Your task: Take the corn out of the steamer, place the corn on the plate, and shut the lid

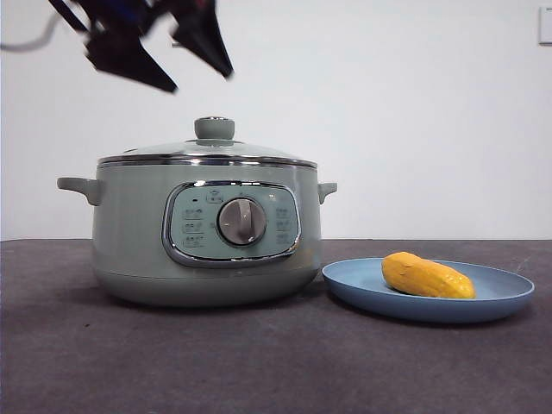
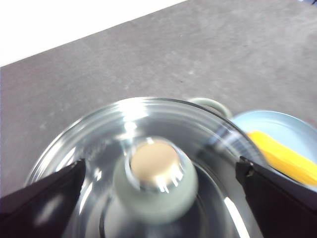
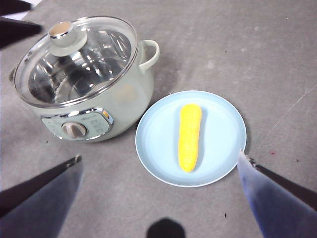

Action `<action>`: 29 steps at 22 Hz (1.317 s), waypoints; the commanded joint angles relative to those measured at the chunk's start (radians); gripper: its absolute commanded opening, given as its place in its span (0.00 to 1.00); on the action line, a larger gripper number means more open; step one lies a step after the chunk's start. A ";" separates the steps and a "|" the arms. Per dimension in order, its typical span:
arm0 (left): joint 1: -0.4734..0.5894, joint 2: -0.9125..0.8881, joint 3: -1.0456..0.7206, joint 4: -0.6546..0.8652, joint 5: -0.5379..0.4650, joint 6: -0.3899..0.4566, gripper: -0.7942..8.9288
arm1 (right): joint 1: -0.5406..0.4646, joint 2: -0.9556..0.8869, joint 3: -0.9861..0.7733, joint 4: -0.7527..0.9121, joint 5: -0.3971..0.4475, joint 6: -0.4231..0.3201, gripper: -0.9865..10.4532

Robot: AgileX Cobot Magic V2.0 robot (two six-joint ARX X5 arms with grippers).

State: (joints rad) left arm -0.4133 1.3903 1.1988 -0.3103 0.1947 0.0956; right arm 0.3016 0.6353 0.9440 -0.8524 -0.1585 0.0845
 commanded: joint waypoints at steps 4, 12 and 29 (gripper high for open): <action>-0.001 -0.222 0.001 -0.233 0.053 -0.055 0.60 | 0.002 -0.001 -0.007 -0.033 -0.080 -0.038 0.58; -0.002 -0.495 0.001 -0.502 0.103 -0.103 0.59 | 0.002 0.012 -0.007 -0.128 -0.196 -0.061 0.58; -0.001 -0.575 0.001 -0.678 0.098 -0.103 0.08 | 0.001 0.014 -0.007 -0.167 -0.206 -0.060 0.09</action>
State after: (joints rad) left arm -0.4137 0.8207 1.1988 -0.9932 0.2947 -0.0013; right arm 0.3016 0.6506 0.9440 -1.0233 -0.3656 0.0296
